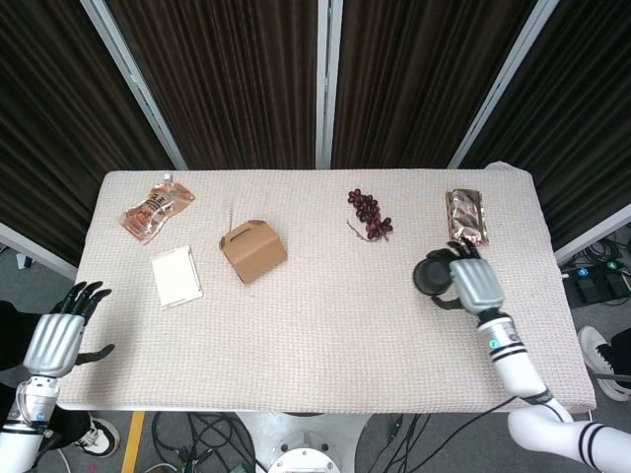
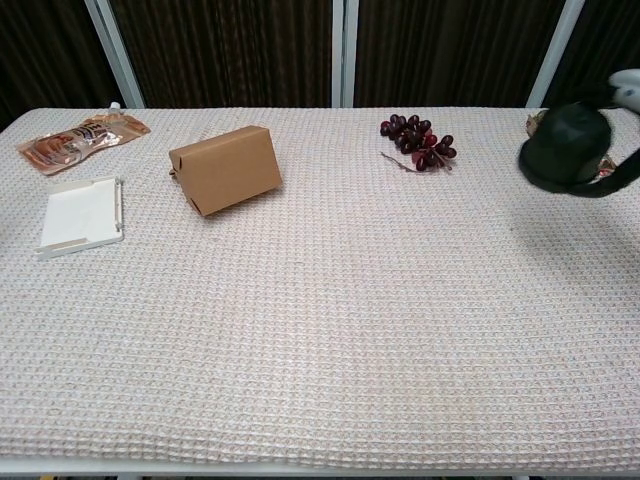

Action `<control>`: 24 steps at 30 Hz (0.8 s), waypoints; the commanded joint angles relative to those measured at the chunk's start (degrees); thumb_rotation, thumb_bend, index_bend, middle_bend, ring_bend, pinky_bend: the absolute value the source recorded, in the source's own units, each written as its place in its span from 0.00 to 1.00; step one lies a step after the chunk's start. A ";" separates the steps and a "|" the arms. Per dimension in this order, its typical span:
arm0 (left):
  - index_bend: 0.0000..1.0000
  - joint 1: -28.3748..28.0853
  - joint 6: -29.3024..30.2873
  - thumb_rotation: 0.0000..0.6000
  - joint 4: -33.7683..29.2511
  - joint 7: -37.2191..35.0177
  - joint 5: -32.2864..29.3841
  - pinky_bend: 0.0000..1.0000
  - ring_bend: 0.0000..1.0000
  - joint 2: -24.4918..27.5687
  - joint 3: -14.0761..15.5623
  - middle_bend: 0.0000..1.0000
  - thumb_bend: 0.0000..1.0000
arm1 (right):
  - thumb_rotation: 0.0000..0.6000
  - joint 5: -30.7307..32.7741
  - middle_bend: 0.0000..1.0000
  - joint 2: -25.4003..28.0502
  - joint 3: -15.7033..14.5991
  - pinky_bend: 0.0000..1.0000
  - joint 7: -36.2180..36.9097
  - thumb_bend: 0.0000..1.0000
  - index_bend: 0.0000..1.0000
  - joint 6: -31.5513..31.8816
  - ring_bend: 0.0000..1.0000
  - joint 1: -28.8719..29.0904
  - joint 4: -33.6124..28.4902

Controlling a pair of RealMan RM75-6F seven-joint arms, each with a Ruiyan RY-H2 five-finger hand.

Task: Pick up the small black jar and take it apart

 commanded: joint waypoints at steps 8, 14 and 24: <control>0.17 0.27 -0.30 1.00 1.28 -1.45 -0.58 0.31 0.08 -0.11 -0.01 0.11 0.02 | 1.00 1.62 0.43 -4.67 -0.37 0.00 -3.55 0.17 0.37 -1.55 0.11 1.50 3.59; 0.17 0.39 0.08 1.00 2.23 -2.07 -0.14 0.31 0.08 -0.71 0.16 0.11 0.02 | 1.00 0.49 0.43 -6.28 -1.92 0.00 -2.81 0.17 0.37 -3.03 0.11 1.58 4.89; 0.17 0.72 0.02 1.00 2.69 -2.45 -0.42 0.31 0.08 -0.76 0.30 0.11 0.02 | 1.00 0.13 0.43 -9.47 -2.54 0.00 -1.36 0.17 0.37 -4.12 0.11 1.69 8.05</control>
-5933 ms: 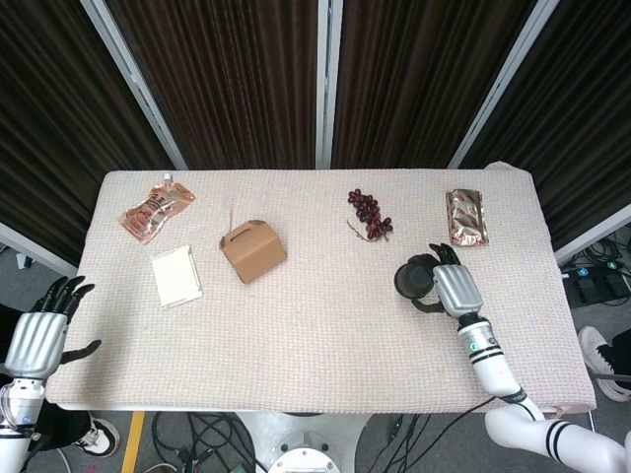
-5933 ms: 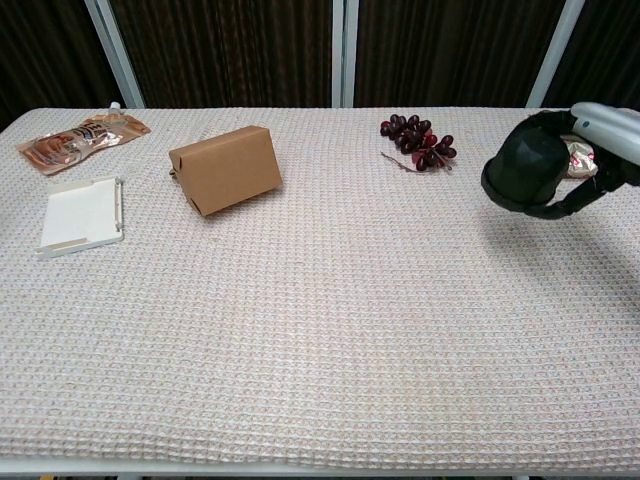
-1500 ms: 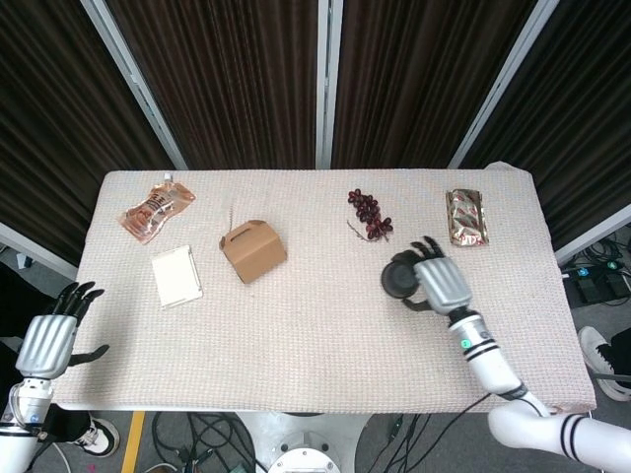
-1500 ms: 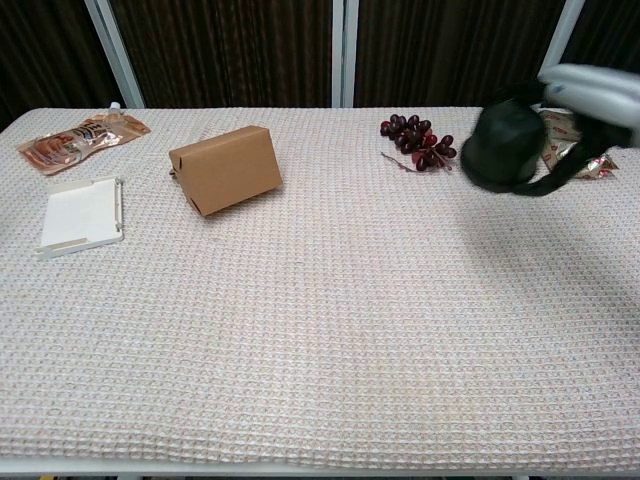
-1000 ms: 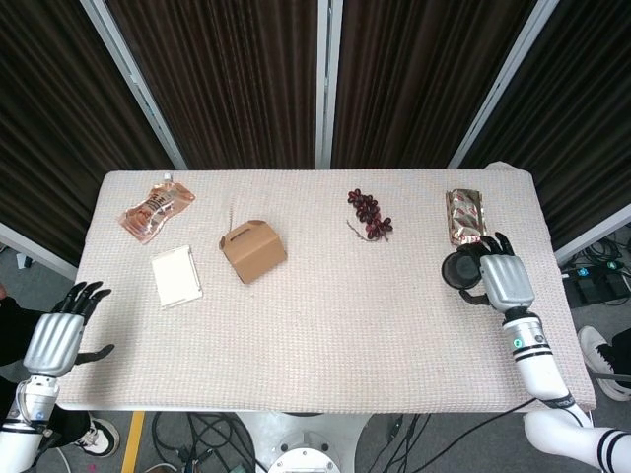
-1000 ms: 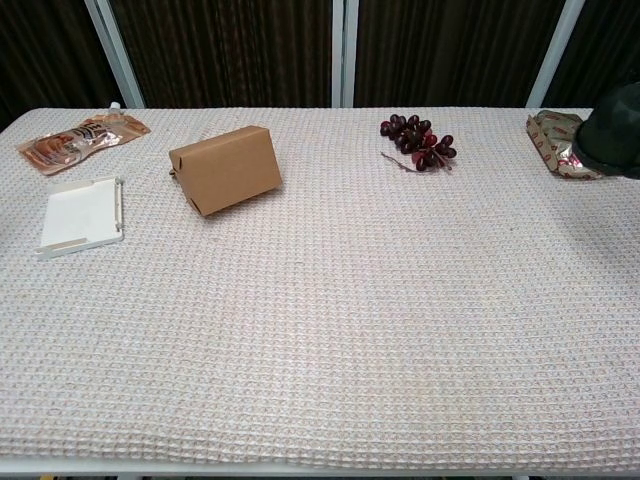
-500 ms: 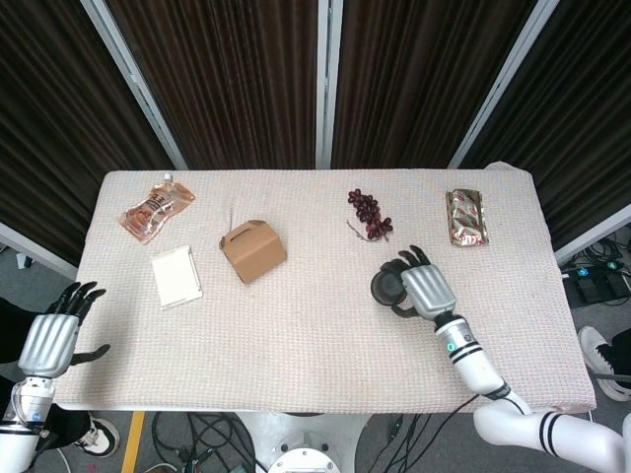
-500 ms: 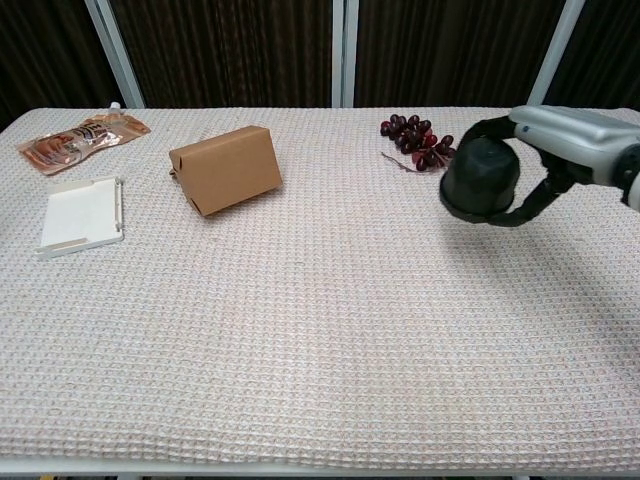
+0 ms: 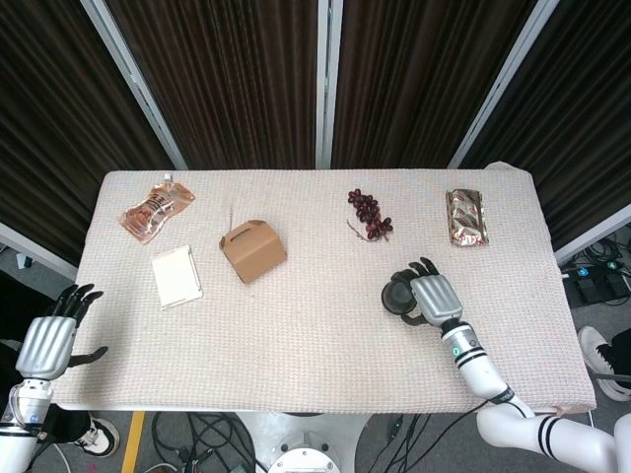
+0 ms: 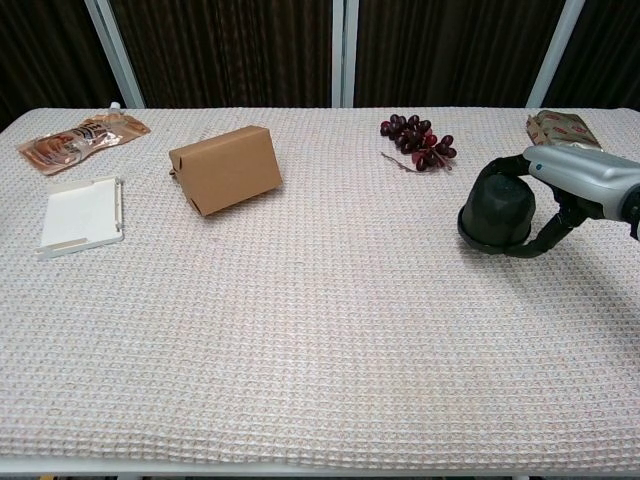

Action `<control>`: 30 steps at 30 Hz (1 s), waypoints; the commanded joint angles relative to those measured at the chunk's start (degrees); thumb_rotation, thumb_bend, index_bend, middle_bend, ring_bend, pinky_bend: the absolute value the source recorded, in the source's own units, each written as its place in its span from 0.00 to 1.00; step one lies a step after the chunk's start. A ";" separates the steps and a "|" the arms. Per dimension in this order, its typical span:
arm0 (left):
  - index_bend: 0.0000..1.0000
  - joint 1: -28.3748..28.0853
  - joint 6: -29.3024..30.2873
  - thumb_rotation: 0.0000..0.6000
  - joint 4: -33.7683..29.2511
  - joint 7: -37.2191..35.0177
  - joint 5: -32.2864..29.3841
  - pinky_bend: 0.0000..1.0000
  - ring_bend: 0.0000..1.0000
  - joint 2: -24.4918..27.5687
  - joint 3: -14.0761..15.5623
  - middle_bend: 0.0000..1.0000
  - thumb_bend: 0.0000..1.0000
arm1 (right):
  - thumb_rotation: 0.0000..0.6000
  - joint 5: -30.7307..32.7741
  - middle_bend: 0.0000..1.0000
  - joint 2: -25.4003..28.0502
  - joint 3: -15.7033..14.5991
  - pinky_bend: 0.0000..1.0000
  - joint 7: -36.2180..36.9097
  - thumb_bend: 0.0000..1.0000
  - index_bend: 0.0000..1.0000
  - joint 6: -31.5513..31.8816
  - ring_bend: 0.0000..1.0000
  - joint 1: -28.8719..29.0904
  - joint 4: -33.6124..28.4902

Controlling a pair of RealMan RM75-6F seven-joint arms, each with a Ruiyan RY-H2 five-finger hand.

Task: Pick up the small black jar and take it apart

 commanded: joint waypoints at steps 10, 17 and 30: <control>0.17 0.05 0.06 1.00 -0.06 0.24 0.07 0.31 0.08 0.11 -0.01 0.11 0.02 | 1.00 -0.16 0.43 -1.64 -0.34 0.00 1.63 0.17 0.37 -0.68 0.11 -0.43 2.56; 0.17 0.11 0.04 1.00 -0.45 0.71 -0.08 0.31 0.08 0.24 -0.07 0.11 0.02 | 1.00 -0.79 0.43 -2.00 -0.38 0.00 2.26 0.16 0.34 -0.54 0.11 -0.60 3.21; 0.17 0.14 -0.22 1.00 -0.53 1.10 -0.31 0.31 0.08 0.14 -0.10 0.11 0.02 | 1.00 -0.95 0.43 -2.64 -0.40 0.00 2.61 0.16 0.18 -1.02 0.11 -0.76 4.38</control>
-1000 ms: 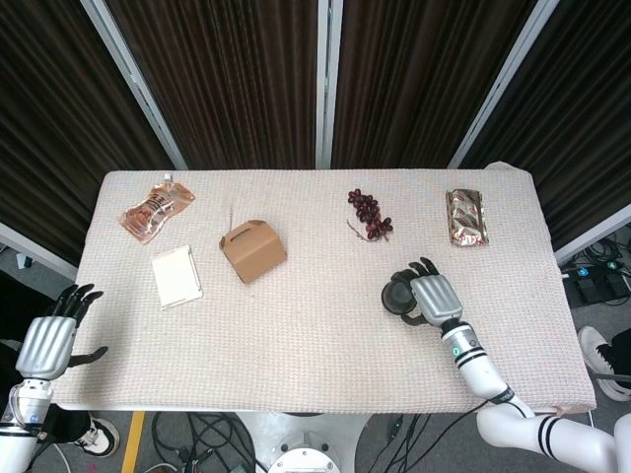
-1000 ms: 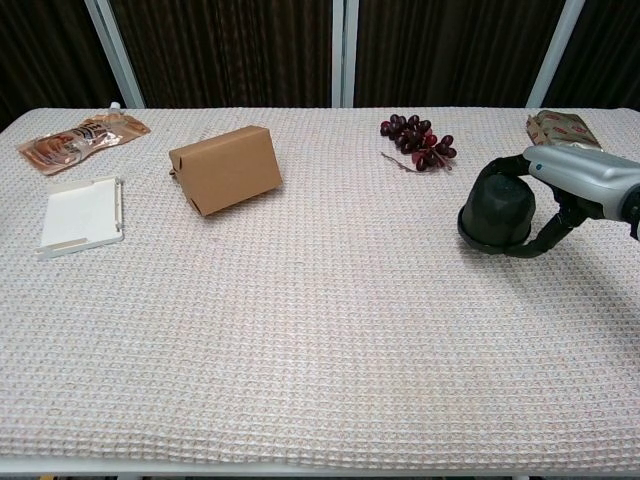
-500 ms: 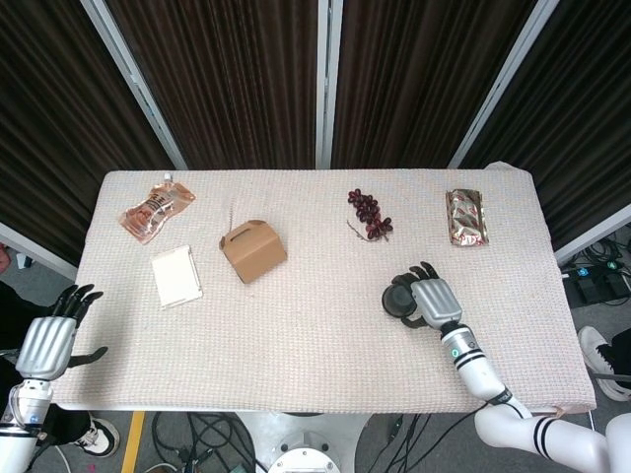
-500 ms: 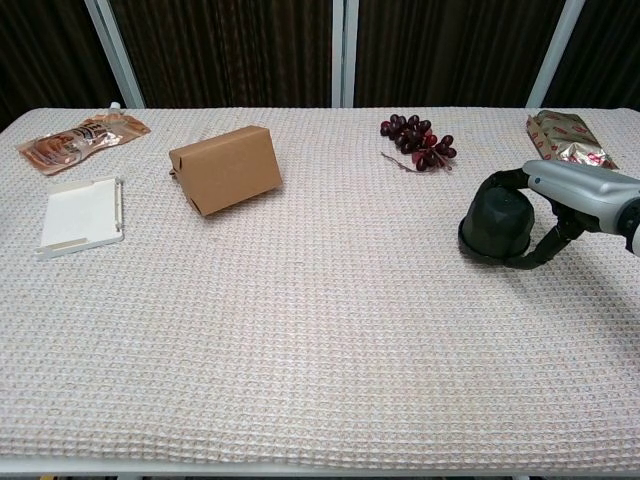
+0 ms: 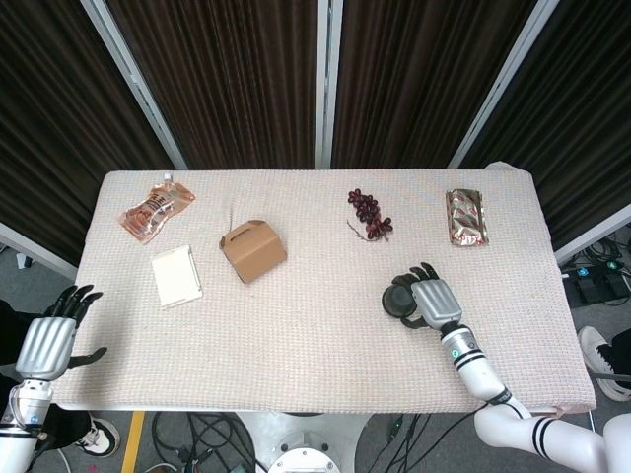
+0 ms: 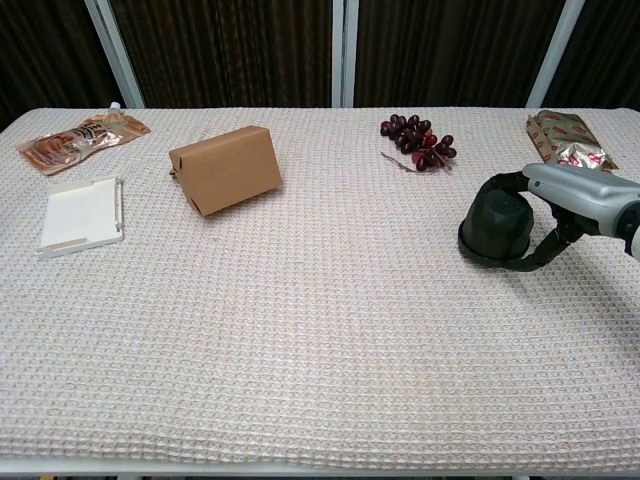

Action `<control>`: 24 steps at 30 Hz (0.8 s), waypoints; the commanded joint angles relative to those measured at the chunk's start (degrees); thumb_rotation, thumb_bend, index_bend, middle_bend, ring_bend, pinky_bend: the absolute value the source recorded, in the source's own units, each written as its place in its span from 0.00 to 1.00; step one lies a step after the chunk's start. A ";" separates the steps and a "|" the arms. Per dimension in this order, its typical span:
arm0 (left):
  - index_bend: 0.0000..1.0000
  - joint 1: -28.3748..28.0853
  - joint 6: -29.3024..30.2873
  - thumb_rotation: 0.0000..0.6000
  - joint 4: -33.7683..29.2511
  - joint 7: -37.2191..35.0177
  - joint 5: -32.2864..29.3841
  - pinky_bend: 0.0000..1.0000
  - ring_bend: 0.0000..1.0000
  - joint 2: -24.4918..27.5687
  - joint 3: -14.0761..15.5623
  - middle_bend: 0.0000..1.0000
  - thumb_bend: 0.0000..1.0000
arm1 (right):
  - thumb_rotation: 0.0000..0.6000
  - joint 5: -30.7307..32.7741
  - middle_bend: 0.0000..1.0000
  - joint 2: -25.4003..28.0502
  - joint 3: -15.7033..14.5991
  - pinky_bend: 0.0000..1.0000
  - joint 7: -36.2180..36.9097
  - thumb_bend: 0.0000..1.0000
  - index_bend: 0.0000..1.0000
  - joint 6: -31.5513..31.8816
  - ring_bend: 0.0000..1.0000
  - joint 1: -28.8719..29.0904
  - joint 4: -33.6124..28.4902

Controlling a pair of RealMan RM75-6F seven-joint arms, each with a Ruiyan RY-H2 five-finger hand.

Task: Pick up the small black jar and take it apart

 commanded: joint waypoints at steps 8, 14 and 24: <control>0.17 0.00 -0.22 1.00 0.06 0.05 -0.16 0.31 0.08 -0.04 -0.02 0.11 0.02 | 1.00 -0.19 0.42 -0.36 -0.23 0.00 0.45 0.16 0.06 -0.47 0.11 -0.22 0.95; 0.17 -0.08 -0.38 1.00 -0.01 0.05 -0.13 0.31 0.08 0.03 -0.01 0.11 0.02 | 1.00 -0.08 0.37 -0.11 -0.53 0.00 0.37 0.13 0.00 -1.68 0.07 -0.06 0.99; 0.17 -0.18 -0.14 1.00 -0.55 0.27 0.13 0.31 0.08 0.33 -0.12 0.11 0.02 | 1.00 -0.89 0.14 1.87 -0.34 0.00 0.85 0.00 0.00 -1.53 0.00 -0.03 -1.08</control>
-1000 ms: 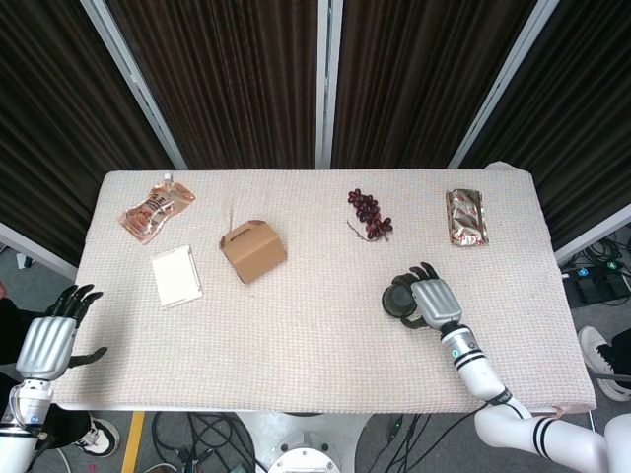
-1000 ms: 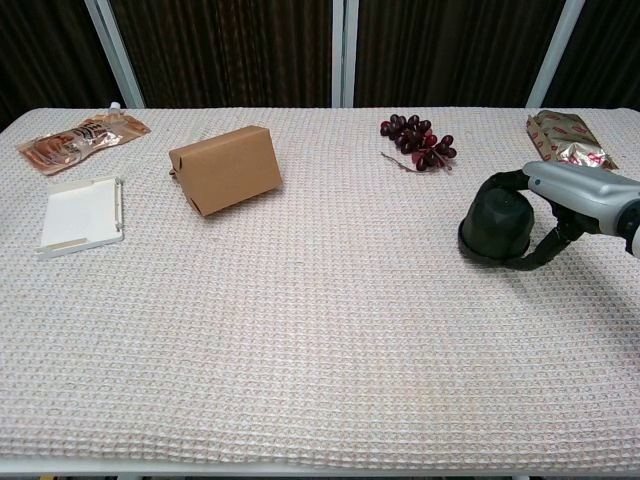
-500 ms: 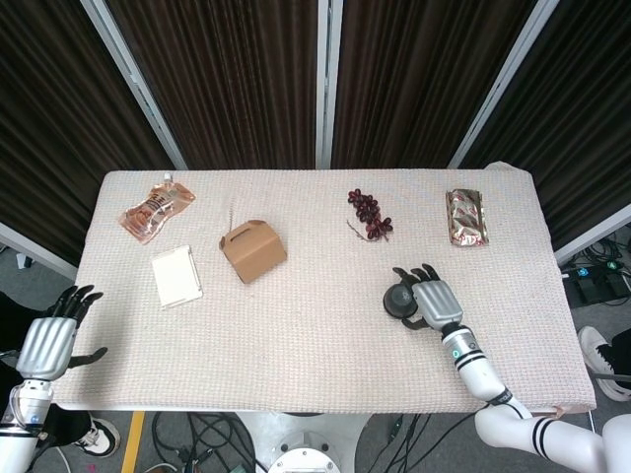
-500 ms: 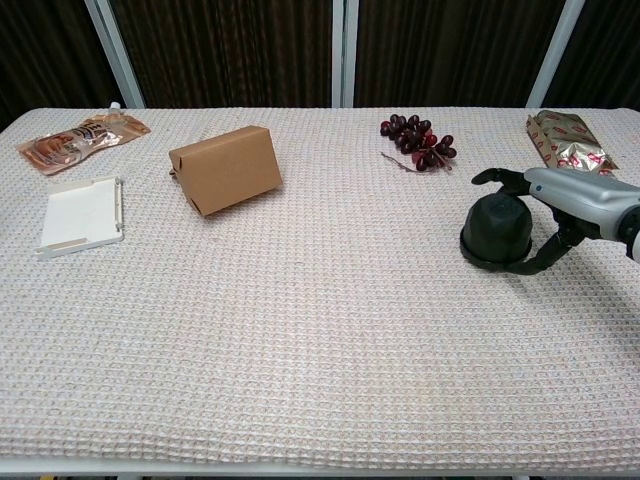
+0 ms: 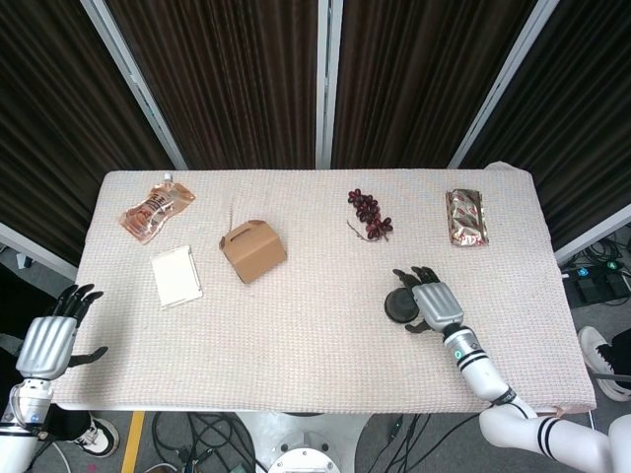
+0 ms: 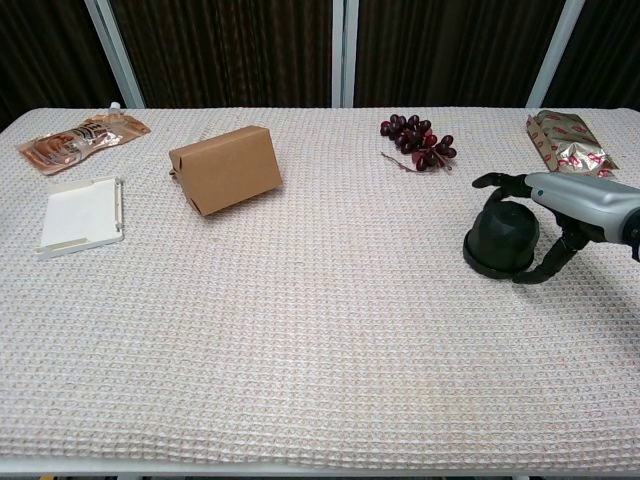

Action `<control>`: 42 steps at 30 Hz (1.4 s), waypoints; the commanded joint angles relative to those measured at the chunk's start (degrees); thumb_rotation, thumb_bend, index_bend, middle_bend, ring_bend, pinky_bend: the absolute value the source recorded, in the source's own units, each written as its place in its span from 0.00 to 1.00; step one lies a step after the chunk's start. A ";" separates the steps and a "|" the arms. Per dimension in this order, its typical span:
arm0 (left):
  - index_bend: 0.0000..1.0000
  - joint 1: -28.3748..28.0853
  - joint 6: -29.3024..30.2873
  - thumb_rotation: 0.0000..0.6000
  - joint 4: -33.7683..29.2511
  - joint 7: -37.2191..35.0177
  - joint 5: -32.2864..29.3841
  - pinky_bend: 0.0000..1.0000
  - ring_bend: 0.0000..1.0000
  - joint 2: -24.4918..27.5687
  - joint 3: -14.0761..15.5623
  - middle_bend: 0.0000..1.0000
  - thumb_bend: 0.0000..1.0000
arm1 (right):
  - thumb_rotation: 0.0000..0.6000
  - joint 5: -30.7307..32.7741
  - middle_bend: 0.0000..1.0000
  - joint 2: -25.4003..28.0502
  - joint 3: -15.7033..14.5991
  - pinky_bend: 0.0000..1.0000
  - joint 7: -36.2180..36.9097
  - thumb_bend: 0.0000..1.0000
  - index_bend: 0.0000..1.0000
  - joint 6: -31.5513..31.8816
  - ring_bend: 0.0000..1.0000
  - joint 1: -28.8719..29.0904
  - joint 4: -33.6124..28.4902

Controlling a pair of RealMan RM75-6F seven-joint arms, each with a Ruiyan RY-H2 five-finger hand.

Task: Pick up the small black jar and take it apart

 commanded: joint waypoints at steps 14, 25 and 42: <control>0.17 -0.15 0.24 1.00 -0.39 0.16 0.36 0.31 0.08 0.17 -0.06 0.11 0.02 | 1.00 -0.05 0.20 1.46 0.27 0.00 -1.88 0.01 0.00 1.95 0.00 -0.59 -2.74; 0.17 -0.02 0.51 1.00 -0.15 -0.30 0.37 0.31 0.08 0.25 -0.07 0.11 0.02 | 1.00 0.23 0.27 0.04 0.57 0.00 -2.19 0.07 0.16 2.65 0.00 -0.72 -1.74; 0.17 0.08 0.82 1.00 -0.09 -0.48 0.55 0.31 0.08 0.36 -0.05 0.11 0.02 | 1.00 -0.86 0.34 -0.23 0.92 0.00 -2.14 0.10 0.31 4.71 0.00 -1.23 -2.24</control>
